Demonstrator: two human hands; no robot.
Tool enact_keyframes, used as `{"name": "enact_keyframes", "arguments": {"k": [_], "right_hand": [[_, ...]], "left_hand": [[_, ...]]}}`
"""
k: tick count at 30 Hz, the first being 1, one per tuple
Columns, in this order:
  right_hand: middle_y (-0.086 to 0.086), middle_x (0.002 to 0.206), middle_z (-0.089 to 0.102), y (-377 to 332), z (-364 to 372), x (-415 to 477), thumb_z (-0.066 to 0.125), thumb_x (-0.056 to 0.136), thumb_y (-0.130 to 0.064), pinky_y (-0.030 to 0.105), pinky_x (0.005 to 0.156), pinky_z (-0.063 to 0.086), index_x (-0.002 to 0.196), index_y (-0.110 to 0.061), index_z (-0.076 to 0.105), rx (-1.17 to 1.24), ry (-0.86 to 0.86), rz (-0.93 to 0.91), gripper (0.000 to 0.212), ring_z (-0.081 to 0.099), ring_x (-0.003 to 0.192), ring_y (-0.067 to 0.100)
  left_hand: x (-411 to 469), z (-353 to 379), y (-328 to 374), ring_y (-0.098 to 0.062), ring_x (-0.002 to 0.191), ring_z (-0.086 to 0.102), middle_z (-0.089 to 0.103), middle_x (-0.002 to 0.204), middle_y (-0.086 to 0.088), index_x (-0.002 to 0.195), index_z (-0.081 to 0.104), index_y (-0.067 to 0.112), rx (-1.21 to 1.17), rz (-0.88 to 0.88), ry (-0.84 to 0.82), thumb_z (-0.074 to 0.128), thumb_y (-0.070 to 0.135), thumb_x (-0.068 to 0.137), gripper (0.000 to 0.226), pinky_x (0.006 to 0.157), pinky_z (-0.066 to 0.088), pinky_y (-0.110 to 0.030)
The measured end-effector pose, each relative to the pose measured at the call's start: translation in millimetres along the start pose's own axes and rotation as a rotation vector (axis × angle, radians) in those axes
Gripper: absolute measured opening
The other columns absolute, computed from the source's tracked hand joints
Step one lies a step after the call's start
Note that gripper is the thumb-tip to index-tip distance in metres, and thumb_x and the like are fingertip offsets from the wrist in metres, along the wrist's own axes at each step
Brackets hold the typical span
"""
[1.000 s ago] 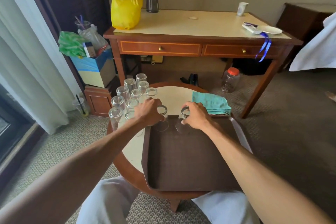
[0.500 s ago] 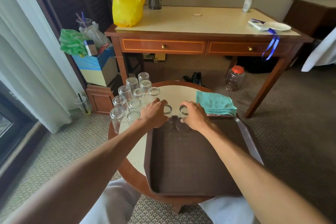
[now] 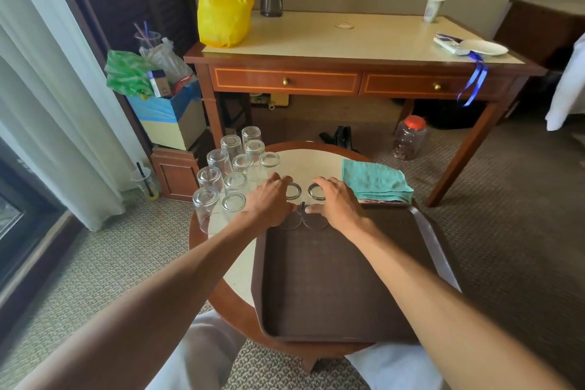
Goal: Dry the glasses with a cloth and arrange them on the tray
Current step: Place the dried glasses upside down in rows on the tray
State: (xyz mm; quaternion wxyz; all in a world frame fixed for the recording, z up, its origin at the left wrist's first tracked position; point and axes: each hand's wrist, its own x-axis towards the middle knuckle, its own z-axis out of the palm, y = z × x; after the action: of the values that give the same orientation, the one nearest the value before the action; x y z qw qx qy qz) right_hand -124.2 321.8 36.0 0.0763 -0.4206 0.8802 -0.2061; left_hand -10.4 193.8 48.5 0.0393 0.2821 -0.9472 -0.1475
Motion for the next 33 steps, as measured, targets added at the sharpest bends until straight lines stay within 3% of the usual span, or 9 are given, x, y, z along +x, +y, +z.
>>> {"name": "enact_keyframes", "arguments": {"k": [8,11,14,17,20,23,26,29,33], "right_hand": [[0.011,0.144,0.046,-4.3,-2.0,-8.2,0.080,0.081,-0.038,0.036,0.098,0.043,0.150,-0.017,0.037,-0.069,0.032,0.026,0.084,0.044,0.131,0.027],[0.008,0.132,0.049,-12.3,-11.4,-11.2,0.081,0.081,-0.037,0.037,0.090,0.043,0.137,-0.016,0.047,-0.139,0.220,-0.024,0.068,0.048,0.119,0.027],[0.005,0.113,0.054,-42.9,-23.0,-11.0,0.079,0.082,-0.041,0.030,0.073,0.042,0.114,-0.014,0.051,0.007,0.352,-0.091,0.050,0.052,0.098,0.021],[0.000,0.103,0.056,-85.9,-25.2,-8.1,0.075,0.085,-0.047,0.031,0.065,0.049,0.107,-0.017,0.048,0.128,0.266,-0.140,0.046,0.055,0.088,0.016],[0.001,0.110,0.059,-117.2,-10.5,-2.1,0.075,0.084,-0.049,0.033,0.070,0.053,0.112,-0.018,0.049,0.078,0.077,-0.190,0.049,0.059,0.091,0.017],[0.010,0.131,0.055,-135.6,18.4,6.1,0.079,0.083,-0.042,0.031,0.083,0.045,0.131,-0.016,0.048,0.025,-0.137,-0.198,0.064,0.056,0.113,0.024],[0.018,0.145,0.044,-146.4,45.0,6.9,0.080,0.083,-0.036,0.040,0.103,0.040,0.148,-0.012,0.034,0.042,-0.270,-0.131,0.083,0.045,0.133,0.032],[0.020,0.144,0.044,-152.9,65.1,4.5,0.075,0.088,-0.035,0.045,0.105,0.043,0.152,-0.014,0.026,0.005,-0.244,-0.085,0.084,0.047,0.132,0.035],[0.019,0.135,0.052,-152.4,73.1,1.0,0.073,0.090,-0.032,0.037,0.092,0.047,0.150,-0.015,0.028,0.054,-0.161,-0.077,0.076,0.055,0.121,0.032]], "left_hand": [[-8.2,-19.3,-8.3,-0.029,0.126,0.056,0.050,0.147,-0.009,0.155,0.040,0.024,-0.024,0.046,0.015,0.077,0.040,0.090,0.076,0.088,0.051,-0.039],[-21.1,-43.6,-20.8,-0.023,0.109,0.064,0.063,0.136,-0.005,0.143,0.055,0.023,-0.093,0.059,0.129,0.078,0.033,0.090,0.058,0.082,0.054,-0.037],[-39.5,-65.1,-47.1,-0.014,0.091,0.062,0.070,0.120,0.000,0.127,0.066,0.023,-0.108,0.015,0.217,0.081,0.028,0.087,0.043,0.074,0.052,-0.031],[-55.5,-73.9,-82.3,-0.020,0.103,0.061,0.063,0.127,-0.006,0.124,0.068,0.023,-0.069,-0.069,0.239,0.087,0.025,0.080,0.047,0.081,0.054,-0.037],[-60.7,-72.5,-112.0,-0.029,0.116,0.057,0.054,0.134,-0.012,0.134,0.063,0.023,-0.024,-0.159,0.126,0.091,0.033,0.074,0.066,0.093,0.054,-0.044],[-59.2,-65.6,-128.8,-0.032,0.120,0.056,0.052,0.135,-0.015,0.146,0.052,0.024,-0.015,-0.246,0.063,0.090,0.044,0.073,0.085,0.096,0.054,-0.047],[-54.0,-52.5,-135.8,-0.032,0.119,0.058,0.059,0.132,-0.015,0.147,0.048,0.019,-0.057,-0.290,0.072,0.088,0.051,0.073,0.090,0.095,0.052,-0.045],[-51.8,-40.2,-141.2,-0.031,0.115,0.060,0.062,0.129,-0.013,0.139,0.049,0.016,-0.122,-0.341,0.123,0.084,0.051,0.078,0.079,0.088,0.051,-0.044],[-52.4,-29.5,-145.3,-0.029,0.114,0.062,0.064,0.129,-0.010,0.136,0.052,0.016,-0.179,-0.344,0.161,0.082,0.045,0.081,0.069,0.087,0.053,-0.043]]}}
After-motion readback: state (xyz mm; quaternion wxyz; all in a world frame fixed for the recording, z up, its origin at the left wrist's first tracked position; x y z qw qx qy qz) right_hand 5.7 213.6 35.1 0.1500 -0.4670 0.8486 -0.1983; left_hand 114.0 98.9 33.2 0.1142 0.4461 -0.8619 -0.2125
